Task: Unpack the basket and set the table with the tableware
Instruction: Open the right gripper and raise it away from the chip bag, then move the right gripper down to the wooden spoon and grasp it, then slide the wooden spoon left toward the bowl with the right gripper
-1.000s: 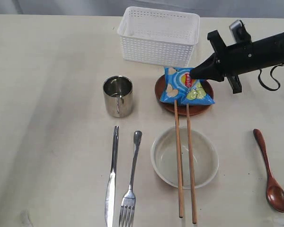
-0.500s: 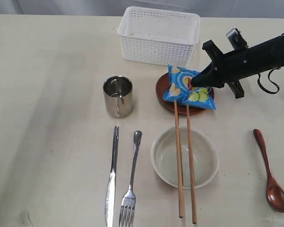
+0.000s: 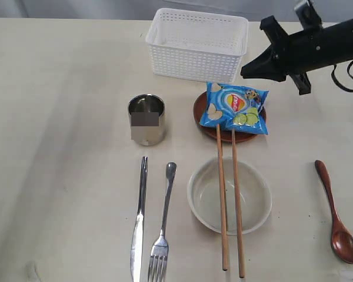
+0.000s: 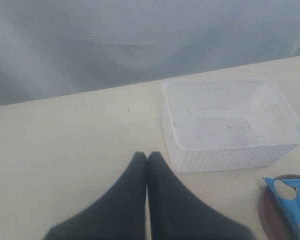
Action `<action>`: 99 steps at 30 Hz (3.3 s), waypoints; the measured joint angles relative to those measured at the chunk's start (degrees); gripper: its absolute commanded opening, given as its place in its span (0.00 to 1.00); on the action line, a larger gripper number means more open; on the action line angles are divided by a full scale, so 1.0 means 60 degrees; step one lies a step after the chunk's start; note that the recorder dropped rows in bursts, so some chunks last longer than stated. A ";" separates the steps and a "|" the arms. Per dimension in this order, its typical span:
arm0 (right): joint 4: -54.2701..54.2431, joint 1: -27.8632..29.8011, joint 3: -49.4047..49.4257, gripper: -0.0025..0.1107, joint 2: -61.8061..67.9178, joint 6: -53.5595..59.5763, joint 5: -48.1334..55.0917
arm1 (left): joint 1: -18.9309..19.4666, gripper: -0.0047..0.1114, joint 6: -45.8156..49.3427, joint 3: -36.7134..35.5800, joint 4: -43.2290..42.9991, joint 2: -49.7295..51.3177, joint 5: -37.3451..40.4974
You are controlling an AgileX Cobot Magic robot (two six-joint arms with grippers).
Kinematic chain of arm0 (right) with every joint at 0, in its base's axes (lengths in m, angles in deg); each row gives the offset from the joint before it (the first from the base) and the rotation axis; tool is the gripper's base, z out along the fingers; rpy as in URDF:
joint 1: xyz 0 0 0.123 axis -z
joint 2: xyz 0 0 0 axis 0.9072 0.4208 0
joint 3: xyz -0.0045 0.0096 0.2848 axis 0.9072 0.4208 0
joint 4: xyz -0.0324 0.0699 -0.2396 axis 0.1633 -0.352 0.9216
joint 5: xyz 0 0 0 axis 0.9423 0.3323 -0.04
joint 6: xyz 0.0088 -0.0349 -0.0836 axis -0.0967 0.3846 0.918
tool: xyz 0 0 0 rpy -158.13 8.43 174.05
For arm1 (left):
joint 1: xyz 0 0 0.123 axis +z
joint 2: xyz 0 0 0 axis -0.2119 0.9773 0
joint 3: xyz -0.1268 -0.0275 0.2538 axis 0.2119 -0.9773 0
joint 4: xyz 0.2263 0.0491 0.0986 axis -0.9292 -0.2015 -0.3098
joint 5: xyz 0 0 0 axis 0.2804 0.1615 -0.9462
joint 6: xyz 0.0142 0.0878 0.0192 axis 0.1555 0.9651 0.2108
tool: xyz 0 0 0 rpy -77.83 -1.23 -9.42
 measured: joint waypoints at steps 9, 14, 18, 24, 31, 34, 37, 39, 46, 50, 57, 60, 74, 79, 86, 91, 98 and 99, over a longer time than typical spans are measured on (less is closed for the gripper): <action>0.7681 -0.0138 0.2313 0.02 -0.5397 -0.3481 -0.0971 | 0.0000 0.04 0.0000 0.0000 -0.0148 -0.0851 0.0581; 1.0778 -0.1354 0.5037 0.11 -0.8179 -0.5663 -0.0834 | 0.0000 0.04 0.0000 0.0000 -0.0148 -0.1356 0.0386; 1.1940 -0.2185 0.6077 0.43 -0.8587 -0.7262 -0.0765 | 0.0000 0.04 0.0000 -0.0294 -0.0167 -0.1717 0.0229; 1.2317 -0.2228 0.6077 0.37 -0.6715 -0.7561 -0.1702 | 0.0000 0.04 0.0000 -0.1724 -0.0167 -0.2316 -0.0473; 1.2356 -0.2246 0.6077 0.38 -0.4644 -0.8032 -0.3017 | 0.0000 0.04 0.0000 -0.1795 -0.0167 -0.2551 -0.0720; 1.2437 -0.2246 0.6077 0.38 -0.4189 -0.8110 -0.3277 | 0.0000 0.04 0.0000 -0.1795 -0.0167 -0.2551 -0.0720; 1.2503 -0.2246 0.6060 0.38 -0.3898 -0.8231 -0.3466 | 0.0000 0.04 0.0000 -0.1795 -0.0167 -0.2557 -0.0745; 1.2503 -0.2246 0.6060 0.36 -0.3754 -0.8280 -0.3600 | 0.0000 0.04 0.0000 -0.1795 -0.0167 -0.2557 -0.0745; 1.2510 -0.2246 0.6043 0.02 -0.3503 -0.8355 -0.3848 | 0.0000 0.04 0.0000 -0.1795 -0.0167 -0.2557 -0.0766; 1.2510 -0.2246 0.6025 0.02 -0.3497 -0.8382 -0.3854 | 0.0000 0.04 0.0000 -0.1795 -0.0167 -0.2557 -0.0785; 1.1335 -0.2246 0.5940 0.02 -0.3443 -0.8121 -0.3854 | 0.0000 0.04 0.0000 -0.1795 -0.0167 -0.2557 -0.0824; 1.0464 -0.2246 0.5940 0.02 -0.3443 -0.7646 -0.3854 | 0.0000 0.04 0.0000 -0.1795 -0.0167 -0.2557 -0.0842; 0.8917 -0.3334 0.5940 0.02 -0.3443 -0.6324 -0.4877 | 0.0000 0.04 0.0000 -0.1795 -0.0167 -0.2557 -0.0860; 0.8917 -0.3373 0.5940 0.02 -0.3443 -0.6324 -0.4966 | 0.0000 0.04 0.0000 -0.1795 -0.0167 -0.2557 -0.0860; 0.8917 -0.3373 0.5940 0.05 -0.3443 -0.6377 -0.4966 | 0.0000 0.04 0.0000 -0.1795 -0.0167 -0.2557 -0.0860; 0.8917 -0.3373 0.5940 0.31 -0.3443 -0.6434 -0.4966 | 0.0000 0.04 0.0000 -0.1795 -0.0167 -0.2557 -0.0860; 0.8917 -0.3373 0.5940 0.41 -0.3443 -0.6456 -0.4966 | 0.0000 0.04 0.0000 -0.1795 -0.0167 -0.2557 -0.0860; 0.8917 -0.3373 0.5940 0.41 -0.3443 -0.6463 -0.4966 | 0.0000 0.04 0.0000 -0.1795 -0.0167 -0.2557 -0.0860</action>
